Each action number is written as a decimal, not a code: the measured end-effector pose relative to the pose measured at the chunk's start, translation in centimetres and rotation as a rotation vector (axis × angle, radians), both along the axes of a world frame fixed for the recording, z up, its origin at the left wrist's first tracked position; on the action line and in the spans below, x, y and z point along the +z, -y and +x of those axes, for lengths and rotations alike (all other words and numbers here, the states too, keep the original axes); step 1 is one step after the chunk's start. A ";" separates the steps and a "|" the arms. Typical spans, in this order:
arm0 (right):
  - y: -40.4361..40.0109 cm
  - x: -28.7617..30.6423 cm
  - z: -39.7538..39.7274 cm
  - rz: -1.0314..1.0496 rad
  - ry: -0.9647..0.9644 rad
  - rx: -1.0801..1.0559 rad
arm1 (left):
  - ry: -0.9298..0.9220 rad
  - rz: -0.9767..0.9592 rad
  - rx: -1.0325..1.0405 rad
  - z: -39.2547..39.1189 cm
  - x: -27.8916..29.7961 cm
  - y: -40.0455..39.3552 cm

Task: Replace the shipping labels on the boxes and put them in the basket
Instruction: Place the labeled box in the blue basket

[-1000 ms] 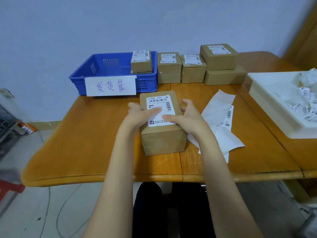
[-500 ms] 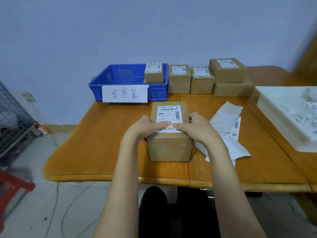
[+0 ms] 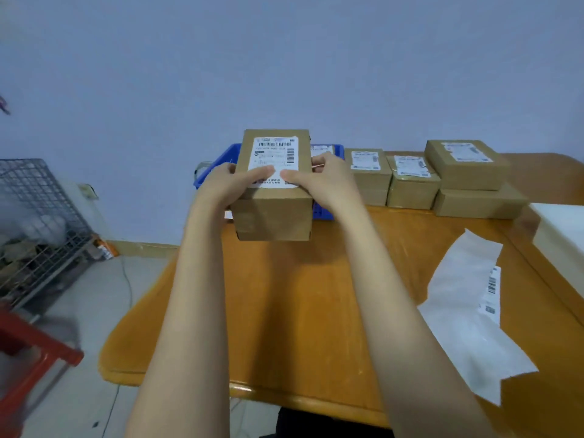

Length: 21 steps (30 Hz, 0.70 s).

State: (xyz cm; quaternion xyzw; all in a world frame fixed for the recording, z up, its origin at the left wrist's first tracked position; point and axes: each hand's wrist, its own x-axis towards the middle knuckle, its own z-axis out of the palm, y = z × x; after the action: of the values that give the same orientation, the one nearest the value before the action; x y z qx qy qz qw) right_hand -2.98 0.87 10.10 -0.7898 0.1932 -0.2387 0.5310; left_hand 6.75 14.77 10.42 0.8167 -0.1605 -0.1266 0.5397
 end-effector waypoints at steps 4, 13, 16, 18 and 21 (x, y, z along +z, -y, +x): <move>1.4 1.3 6.4 -0.012 0.041 -0.026 | 0.023 -0.054 0.092 5.8 1.4 2.3; 6.5 2.1 17.4 -0.048 0.037 -0.117 | 0.090 -0.151 0.131 16.4 0.8 8.3; 7.8 1.2 19.7 -0.095 0.006 -0.123 | 0.104 -0.143 0.122 18.7 0.0 9.7; 8.6 -0.1 20.9 -0.150 -0.049 -0.128 | 0.072 -0.120 0.108 20.1 -1.4 10.5; 9.7 -2.0 22.4 -0.330 -0.184 -0.155 | 0.035 -0.079 0.072 21.3 -3.9 11.5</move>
State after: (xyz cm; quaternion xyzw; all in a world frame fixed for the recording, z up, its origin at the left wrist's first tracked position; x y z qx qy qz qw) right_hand 19.43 -8.79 8.08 -0.8673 0.2596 -0.2341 0.3545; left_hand 28.07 3.29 6.55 0.8022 -0.1451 -0.0864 0.5726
